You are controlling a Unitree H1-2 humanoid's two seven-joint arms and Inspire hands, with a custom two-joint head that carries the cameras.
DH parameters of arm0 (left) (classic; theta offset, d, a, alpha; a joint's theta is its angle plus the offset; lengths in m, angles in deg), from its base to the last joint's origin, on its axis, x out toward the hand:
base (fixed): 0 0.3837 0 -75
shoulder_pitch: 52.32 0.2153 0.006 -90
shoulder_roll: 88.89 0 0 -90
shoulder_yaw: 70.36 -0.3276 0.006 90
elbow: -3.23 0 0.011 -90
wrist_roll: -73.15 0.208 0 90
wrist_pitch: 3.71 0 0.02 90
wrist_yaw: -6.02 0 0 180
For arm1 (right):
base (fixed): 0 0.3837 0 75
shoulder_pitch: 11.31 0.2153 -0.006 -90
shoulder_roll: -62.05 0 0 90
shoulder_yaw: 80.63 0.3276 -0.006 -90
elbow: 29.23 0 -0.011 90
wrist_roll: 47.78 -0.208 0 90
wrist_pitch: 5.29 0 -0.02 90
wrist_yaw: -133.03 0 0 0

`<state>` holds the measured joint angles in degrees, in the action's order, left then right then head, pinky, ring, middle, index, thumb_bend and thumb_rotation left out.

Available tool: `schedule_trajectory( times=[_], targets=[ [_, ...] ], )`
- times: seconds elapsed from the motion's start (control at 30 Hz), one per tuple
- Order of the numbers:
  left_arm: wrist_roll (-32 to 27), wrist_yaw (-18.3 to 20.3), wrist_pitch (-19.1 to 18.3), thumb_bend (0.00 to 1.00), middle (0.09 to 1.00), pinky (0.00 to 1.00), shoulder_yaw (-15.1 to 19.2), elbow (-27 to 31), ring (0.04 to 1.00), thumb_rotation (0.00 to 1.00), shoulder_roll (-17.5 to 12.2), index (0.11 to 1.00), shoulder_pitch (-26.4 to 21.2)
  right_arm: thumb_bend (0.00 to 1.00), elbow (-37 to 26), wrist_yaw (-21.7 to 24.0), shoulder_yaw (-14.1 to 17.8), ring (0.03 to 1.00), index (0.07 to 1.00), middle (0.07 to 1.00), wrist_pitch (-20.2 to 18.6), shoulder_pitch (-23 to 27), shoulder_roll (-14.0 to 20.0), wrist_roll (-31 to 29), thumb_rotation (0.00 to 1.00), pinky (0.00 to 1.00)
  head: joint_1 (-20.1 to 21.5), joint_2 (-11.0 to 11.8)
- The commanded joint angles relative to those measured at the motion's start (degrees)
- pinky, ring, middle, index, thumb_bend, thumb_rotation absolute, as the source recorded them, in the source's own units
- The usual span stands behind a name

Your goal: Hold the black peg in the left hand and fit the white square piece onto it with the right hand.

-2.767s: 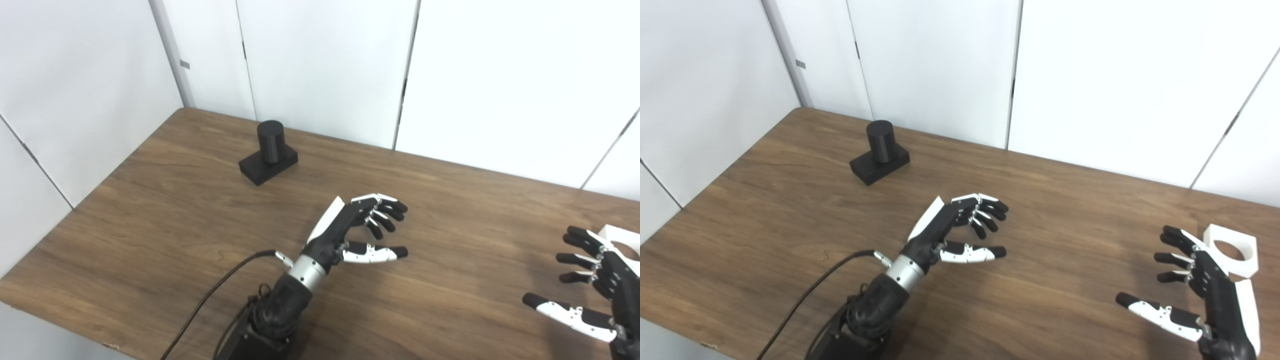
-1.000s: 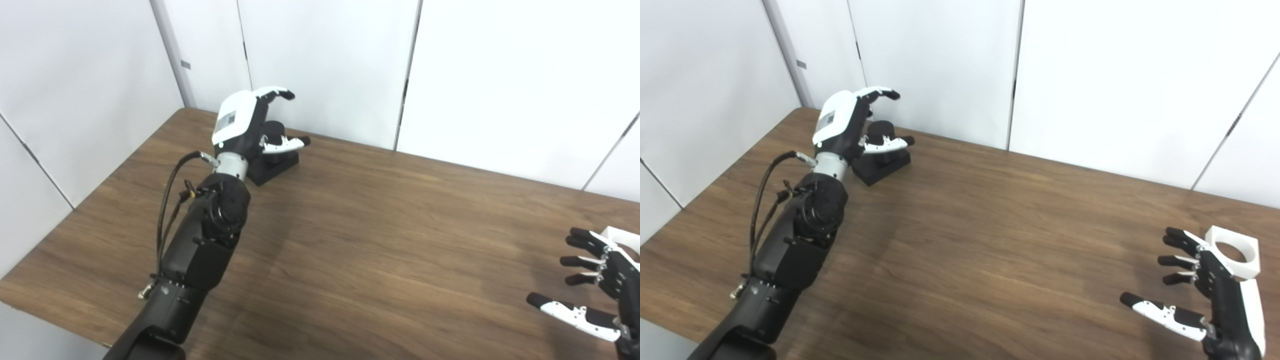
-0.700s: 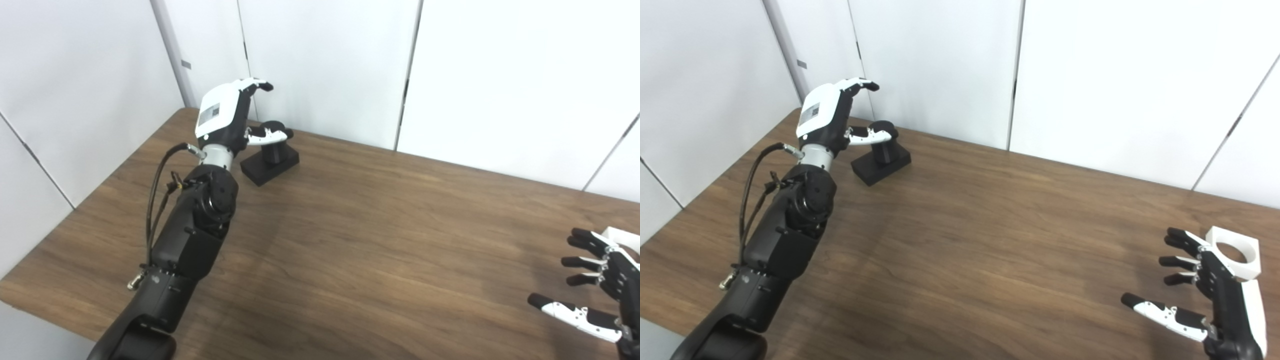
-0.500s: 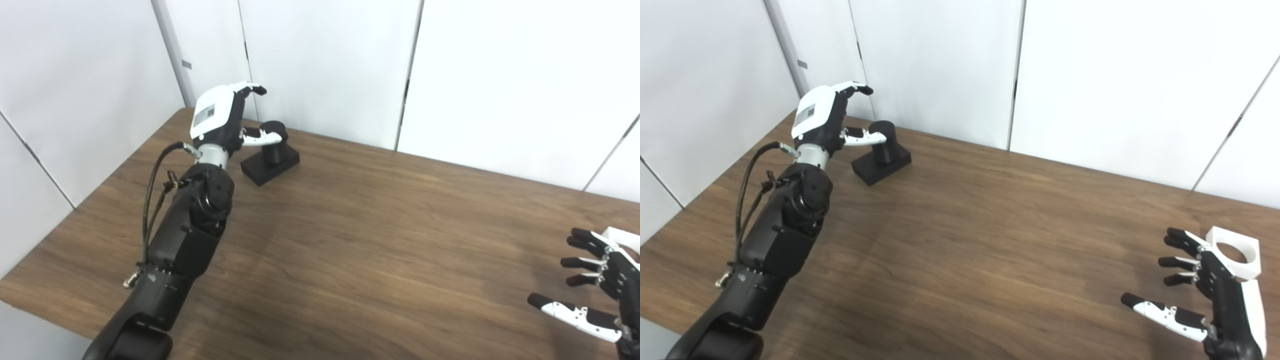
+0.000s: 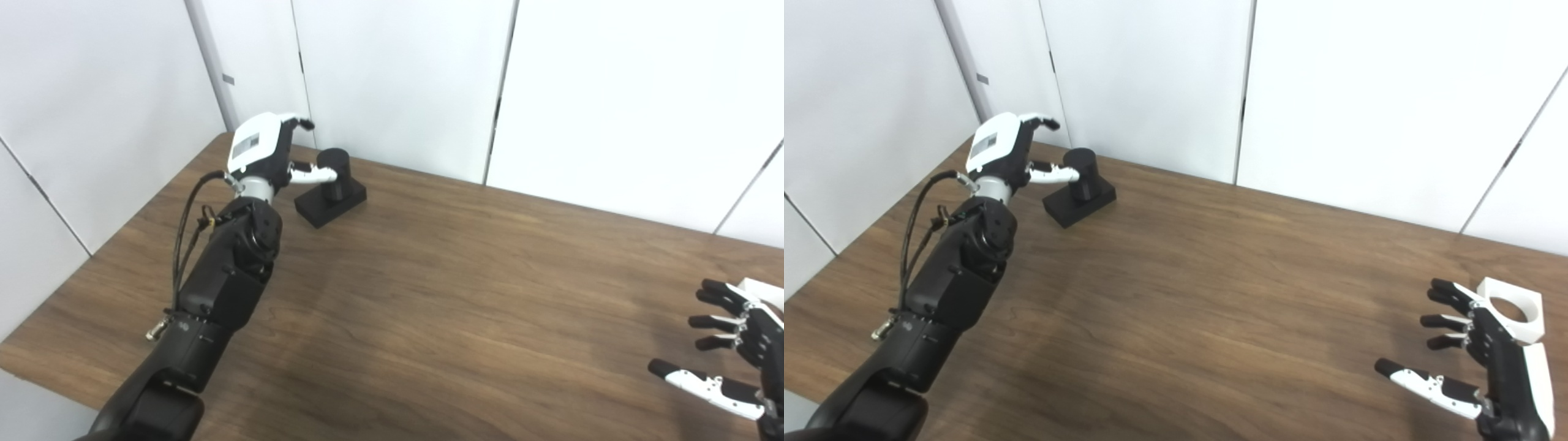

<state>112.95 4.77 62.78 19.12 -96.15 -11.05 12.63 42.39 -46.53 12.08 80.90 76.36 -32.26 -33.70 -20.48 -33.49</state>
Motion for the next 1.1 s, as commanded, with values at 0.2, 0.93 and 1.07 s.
schedule_trajectory(
  times=[0.2, 0.93, 1.07],
  targets=[
    [0.6, -2.0, 1.2, 1.0, 0.908, 0.69, -1.6, -4.9, 0.917, 0.42, -2.2, 0.765, -3.7, 0.61, -3.2, -0.3, 0.7, 0.634, 0.737, 0.747, 0.0, 1.1, -0.2, -0.5, 0.0, 0.5, 0.2, -0.4],
    [1.7, -1.9, -2.6, 1.0, 0.926, 0.74, -6.9, -12.5, 0.936, 0.4, -2.3, 0.791, -4.4, 0.54, -3.7, 0.2, 1.1, 0.638, 0.74, 0.756, 0.5, 0.8, 0.7, -1.7, 0.0, 0.49, 0.2, -1.9],
    [0.8, -2.6, -2.4, 1.0, 0.92, 0.75, -6.4, -13.3, 0.936, 0.38, -2.0, 0.785, -3.9, 0.54, -3.4, 0.1, 1.2, 0.643, 0.74, 0.756, 1.1, 0.7, 0.8, -2.0, 0.0, 0.5, 0.2, -2.2]
  ],
)
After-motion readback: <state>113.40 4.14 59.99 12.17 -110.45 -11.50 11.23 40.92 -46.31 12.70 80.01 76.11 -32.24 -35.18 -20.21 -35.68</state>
